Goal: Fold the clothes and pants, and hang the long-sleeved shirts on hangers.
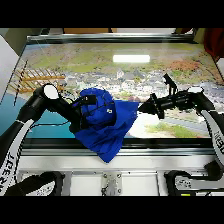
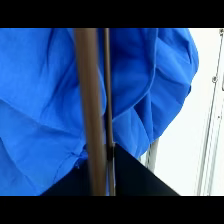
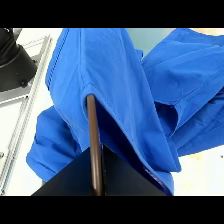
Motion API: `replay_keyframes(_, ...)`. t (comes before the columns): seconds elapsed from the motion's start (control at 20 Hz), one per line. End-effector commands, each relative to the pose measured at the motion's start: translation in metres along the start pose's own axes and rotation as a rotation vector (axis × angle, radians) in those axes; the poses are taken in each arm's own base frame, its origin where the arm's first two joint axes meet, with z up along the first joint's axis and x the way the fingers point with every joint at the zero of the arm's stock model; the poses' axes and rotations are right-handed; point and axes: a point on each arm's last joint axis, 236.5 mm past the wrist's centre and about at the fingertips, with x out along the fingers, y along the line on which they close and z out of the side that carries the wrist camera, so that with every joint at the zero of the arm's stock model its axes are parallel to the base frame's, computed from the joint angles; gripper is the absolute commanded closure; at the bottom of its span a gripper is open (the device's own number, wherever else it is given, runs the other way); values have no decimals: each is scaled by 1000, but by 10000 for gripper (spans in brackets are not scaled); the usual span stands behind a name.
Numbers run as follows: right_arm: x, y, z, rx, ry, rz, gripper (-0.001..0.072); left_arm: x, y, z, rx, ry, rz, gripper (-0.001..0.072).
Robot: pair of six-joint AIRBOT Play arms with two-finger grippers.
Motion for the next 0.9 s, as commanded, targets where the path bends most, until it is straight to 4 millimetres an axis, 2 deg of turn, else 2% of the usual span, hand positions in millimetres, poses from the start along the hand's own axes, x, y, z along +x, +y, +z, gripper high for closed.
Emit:
replay_keyframes(0.0, 0, 0, 0, 0, 0, 0, 706, 0, -1, -3, -47, 14, -5, 365)
replay_keyframes(0.05, 0, 0, 0, 0, 0, 0, 706, 0, 2, -2, -106, 9, 9, 298)
replay_keyframes(0.5, 0, 0, 0, 0, 0, 0, 708, -3, 6, -4, -320, 0, 20, 297)
replay_keyframes(0.85, 0, -1, 0, 0, 1, -5, 709, -29, 23, -31, -565, -51, 45, 297)
